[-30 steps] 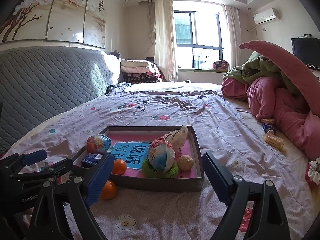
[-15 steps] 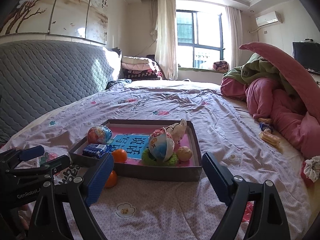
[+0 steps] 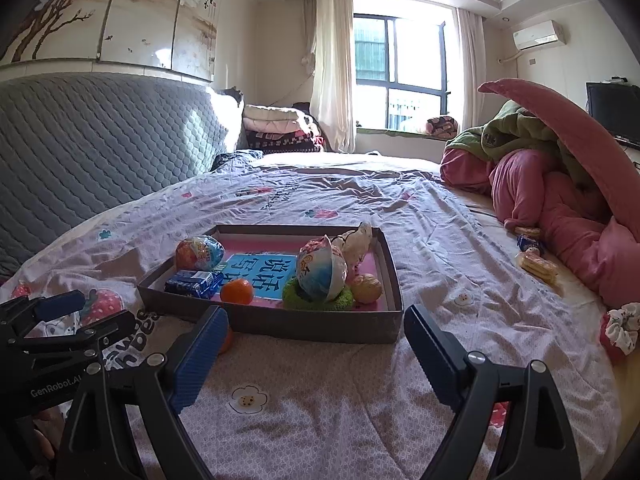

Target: Organize objects

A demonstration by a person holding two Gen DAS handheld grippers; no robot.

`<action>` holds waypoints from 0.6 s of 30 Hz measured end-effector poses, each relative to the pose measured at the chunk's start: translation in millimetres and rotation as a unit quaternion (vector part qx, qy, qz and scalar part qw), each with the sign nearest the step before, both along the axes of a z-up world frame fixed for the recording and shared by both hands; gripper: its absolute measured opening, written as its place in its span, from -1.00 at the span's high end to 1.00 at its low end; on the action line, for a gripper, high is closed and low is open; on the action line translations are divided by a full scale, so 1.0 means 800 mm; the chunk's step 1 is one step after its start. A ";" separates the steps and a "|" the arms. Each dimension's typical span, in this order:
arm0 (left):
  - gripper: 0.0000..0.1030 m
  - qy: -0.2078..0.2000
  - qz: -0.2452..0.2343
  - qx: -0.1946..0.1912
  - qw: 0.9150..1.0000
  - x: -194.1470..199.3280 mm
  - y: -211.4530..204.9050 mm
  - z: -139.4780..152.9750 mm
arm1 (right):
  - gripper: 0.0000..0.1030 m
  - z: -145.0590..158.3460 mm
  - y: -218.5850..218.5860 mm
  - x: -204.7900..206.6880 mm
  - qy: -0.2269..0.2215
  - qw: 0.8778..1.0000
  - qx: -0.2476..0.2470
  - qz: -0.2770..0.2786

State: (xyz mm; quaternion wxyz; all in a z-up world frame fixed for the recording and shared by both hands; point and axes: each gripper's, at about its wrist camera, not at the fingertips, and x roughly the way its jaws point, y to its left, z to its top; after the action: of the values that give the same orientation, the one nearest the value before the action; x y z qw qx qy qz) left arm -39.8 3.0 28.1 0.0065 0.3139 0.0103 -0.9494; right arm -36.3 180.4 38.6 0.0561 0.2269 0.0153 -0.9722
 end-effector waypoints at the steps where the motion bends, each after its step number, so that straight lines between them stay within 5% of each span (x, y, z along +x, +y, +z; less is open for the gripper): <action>1: -0.51 -0.001 0.000 0.000 1.000 0.000 0.000 -0.001 | -0.74 -0.002 -0.001 0.000 -0.002 1.000 0.002 0.000; 18: -0.51 -0.013 0.001 0.006 1.000 0.003 -0.003 -0.019 | -0.74 -0.030 -0.002 0.004 -0.028 0.999 0.016 -0.001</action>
State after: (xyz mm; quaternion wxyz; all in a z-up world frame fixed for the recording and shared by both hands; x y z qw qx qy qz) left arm -37.2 0.5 12.5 0.0058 0.3266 0.0160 -0.9450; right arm -33.0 178.7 14.7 0.0516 0.2552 0.0292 -0.9651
